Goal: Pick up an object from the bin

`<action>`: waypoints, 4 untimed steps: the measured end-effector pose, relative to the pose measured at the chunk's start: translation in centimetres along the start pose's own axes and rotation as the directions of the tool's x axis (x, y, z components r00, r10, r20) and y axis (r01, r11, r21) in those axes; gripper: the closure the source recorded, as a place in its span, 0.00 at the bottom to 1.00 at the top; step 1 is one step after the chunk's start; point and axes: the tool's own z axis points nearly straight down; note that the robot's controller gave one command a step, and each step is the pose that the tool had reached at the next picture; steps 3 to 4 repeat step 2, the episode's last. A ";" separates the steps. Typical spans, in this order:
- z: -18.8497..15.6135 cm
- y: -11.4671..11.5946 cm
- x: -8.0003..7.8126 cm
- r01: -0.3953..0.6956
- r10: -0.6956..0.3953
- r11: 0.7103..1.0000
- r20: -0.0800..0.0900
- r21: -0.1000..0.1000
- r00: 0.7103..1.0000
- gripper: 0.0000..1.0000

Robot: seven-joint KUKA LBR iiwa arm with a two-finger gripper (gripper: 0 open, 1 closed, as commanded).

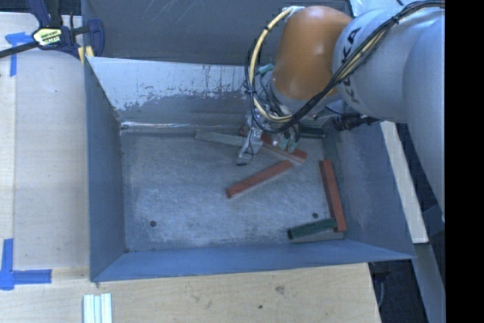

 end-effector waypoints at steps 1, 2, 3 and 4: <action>-6.3 1.3 1.1 -0.006 0.006 1.000 -0.002 0.001 1.000 1.00; -12.5 -0.4 1.2 -0.065 0.065 0.998 0.001 -0.001 0.998 1.00; -12.5 -0.4 1.2 -0.065 0.065 0.998 0.001 -0.001 0.998 1.00; -12.5 -0.4 1.2 -0.065 0.065 0.998 0.001 -0.001 0.998 1.00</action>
Offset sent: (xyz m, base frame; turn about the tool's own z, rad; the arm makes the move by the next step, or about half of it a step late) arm -0.0135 -0.0057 0.1298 0.0730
